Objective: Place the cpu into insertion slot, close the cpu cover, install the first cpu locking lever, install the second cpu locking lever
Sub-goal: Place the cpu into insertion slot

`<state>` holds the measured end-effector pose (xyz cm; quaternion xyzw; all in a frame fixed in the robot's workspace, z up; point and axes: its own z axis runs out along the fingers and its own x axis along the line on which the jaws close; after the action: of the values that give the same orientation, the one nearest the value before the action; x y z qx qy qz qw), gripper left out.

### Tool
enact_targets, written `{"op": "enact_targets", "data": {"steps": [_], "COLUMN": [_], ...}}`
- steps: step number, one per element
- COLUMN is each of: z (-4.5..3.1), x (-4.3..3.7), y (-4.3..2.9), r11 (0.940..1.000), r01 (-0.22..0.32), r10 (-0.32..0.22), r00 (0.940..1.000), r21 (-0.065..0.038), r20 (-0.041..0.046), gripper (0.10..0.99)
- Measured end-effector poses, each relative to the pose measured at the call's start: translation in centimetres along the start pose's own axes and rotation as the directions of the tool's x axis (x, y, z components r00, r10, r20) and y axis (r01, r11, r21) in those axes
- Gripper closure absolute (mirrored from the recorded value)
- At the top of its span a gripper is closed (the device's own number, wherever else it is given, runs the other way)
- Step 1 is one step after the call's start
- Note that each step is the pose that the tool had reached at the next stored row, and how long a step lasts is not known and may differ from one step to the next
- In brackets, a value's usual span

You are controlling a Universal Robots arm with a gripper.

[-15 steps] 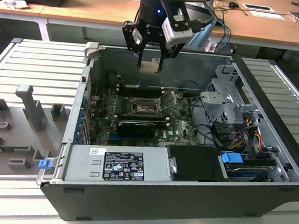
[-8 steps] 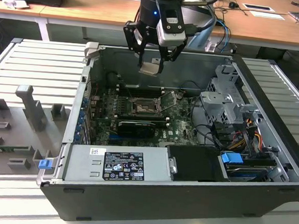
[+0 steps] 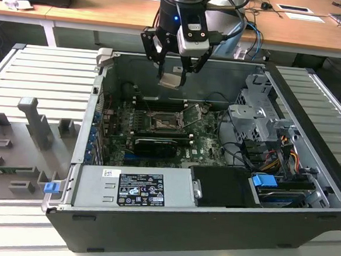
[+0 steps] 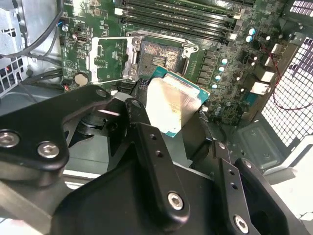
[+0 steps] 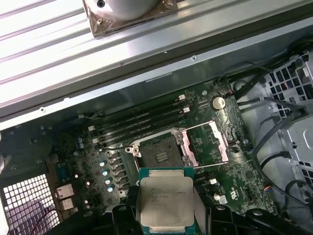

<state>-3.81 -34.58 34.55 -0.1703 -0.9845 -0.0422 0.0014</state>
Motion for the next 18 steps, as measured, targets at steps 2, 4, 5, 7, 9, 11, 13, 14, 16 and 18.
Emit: {"op": "enact_targets", "data": {"steps": [2, 4, 5, 7, 9, 11, 13, 14, 16, 18], "z": [0.03, 0.18, 0.29, 0.5, 0.55, 0.68, 0.73, 0.74, 0.78, 0.8], "x": [0.0, 0.0, -0.01, -0.01, -0.01, -0.01, -0.01, -0.01, -0.01, -0.01], "y": [0.0, -0.02, -0.03, -0.04, -0.05, -0.06, -0.06, -0.06, -0.07, -0.07], "r11": [0.9999, 0.9986, 0.9983, 0.9982, 0.9982, 0.9982, 0.9973, 0.9967, 0.9936, 0.9894], "r01": [-0.016, -0.054, -0.058, -0.06, -0.06, -0.06, -0.073, -0.081, -0.113, -0.145], "r10": [0.016, 0.053, 0.058, 0.06, 0.06, 0.06, 0.073, 0.081, 0.113, 0.145], "r00": [0.9999, 0.9986, 0.9983, 0.9982, 0.9982, 0.9982, 0.9973, 0.9967, 0.9935, 0.9894], "r21": [0.0, 0.001, 0.001, 0.001, 0.001, 0.001, 0.001, 0.001, 0.0, -0.001], "r20": [0.0015, 0.0052, 0.0056, 0.0058, 0.0058, 0.006, 0.0072, 0.0079, 0.0105, 0.013], "gripper": [0.557, 0.557, 0.557, 0.557, 0.557, 0.557, 0.557, 0.557, 0.557, 0.557]}}
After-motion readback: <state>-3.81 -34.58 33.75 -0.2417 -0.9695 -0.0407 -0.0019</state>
